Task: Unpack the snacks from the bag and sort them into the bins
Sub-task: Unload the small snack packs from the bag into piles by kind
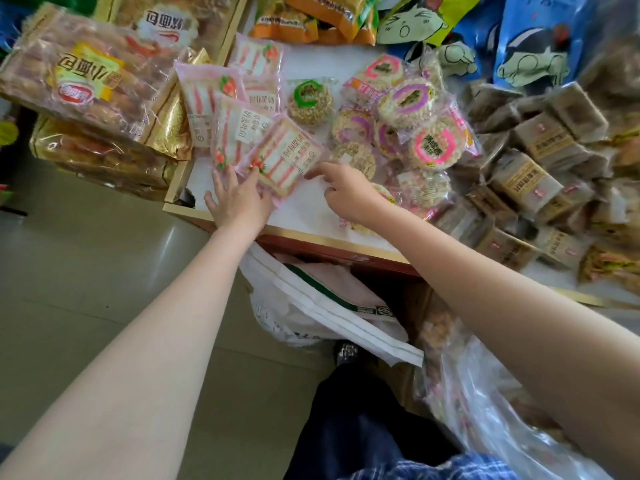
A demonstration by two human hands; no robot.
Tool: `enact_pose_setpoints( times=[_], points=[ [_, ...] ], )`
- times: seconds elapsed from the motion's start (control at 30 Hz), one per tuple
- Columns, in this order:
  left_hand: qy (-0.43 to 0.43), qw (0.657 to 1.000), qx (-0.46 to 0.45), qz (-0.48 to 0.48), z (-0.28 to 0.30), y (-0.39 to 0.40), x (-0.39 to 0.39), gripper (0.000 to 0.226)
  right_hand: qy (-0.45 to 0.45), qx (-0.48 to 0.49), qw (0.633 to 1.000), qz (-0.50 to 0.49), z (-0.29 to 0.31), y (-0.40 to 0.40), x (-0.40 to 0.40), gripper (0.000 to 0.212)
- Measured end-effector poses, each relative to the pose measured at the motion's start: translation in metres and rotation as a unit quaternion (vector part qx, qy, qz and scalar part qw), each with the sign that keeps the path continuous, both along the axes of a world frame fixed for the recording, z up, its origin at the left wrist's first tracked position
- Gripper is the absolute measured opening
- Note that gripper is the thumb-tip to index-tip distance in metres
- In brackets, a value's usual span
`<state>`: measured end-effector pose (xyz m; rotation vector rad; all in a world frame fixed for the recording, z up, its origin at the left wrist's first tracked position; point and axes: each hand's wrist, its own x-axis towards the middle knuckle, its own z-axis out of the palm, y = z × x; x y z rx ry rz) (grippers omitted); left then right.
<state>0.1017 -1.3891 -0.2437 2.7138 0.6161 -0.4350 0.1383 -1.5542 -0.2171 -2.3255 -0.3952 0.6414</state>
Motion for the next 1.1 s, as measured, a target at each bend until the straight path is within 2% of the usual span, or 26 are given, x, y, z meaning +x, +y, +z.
enact_pose_setpoints(
  times=[0.1, 0.23, 0.4, 0.53, 0.6, 0.67, 0.73, 0.8, 0.9, 0.97, 1.03, 1.1],
  points=[
    [-0.141, 0.990, 0.013, 0.001, 0.002, -0.028, -0.026, 0.043, -0.005, 0.038, 0.997, -0.063, 0.007, -0.038, -0.012, 0.051],
    [-0.190, 0.965, -0.043, -0.173, -0.003, -0.093, -0.058, 0.040, -0.045, 0.036, 0.991, -0.122, 0.018, -0.113, -0.036, 0.044],
    [-0.152, 0.911, -0.113, -0.367, -0.005, -0.192, -0.087, 0.045, -0.055, -0.009, 0.971, -0.232, 0.031, -0.242, -0.104, 0.033],
    [-0.073, 0.874, -0.151, -0.456, -0.009, -0.261, -0.121, 0.049, -0.019, -0.028, 0.942, -0.335, 0.025, -0.339, -0.188, 0.028],
    [-0.032, 0.850, -0.131, -0.510, -0.012, -0.285, -0.136, 0.053, 0.030, -0.043, 0.933, -0.356, 0.010, -0.368, -0.229, 0.025],
    [0.032, 0.833, -0.073, -0.548, -0.019, -0.301, -0.147, 0.049, 0.086, -0.115, 0.945, -0.294, -0.015, -0.387, -0.262, 0.033],
    [0.094, 0.826, -0.021, -0.555, -0.027, -0.310, -0.154, 0.052, 0.130, -0.243, 0.946, -0.171, -0.044, -0.402, -0.284, 0.050],
    [0.128, 0.827, 0.002, -0.547, -0.030, -0.316, -0.162, 0.055, 0.145, -0.357, 0.919, -0.086, -0.069, -0.417, -0.298, 0.062],
    [0.133, 0.841, 0.001, -0.524, -0.034, -0.322, -0.174, 0.055, 0.149, -0.461, 0.873, -0.061, -0.090, -0.437, -0.306, 0.065],
    [0.134, 0.852, 0.007, -0.507, -0.035, -0.326, -0.182, 0.055, 0.141, -0.463, 0.874, -0.044, -0.098, -0.441, -0.311, 0.053],
    [0.130, 0.863, 0.010, -0.488, -0.037, -0.331, -0.187, 0.055, 0.117, -0.419, 0.900, -0.038, -0.104, -0.438, -0.313, 0.036],
    [0.128, 0.873, 0.012, -0.470, -0.039, -0.335, -0.189, 0.054, 0.085, -0.360, 0.924, -0.094, -0.105, -0.437, -0.313, 0.026]
  ],
)
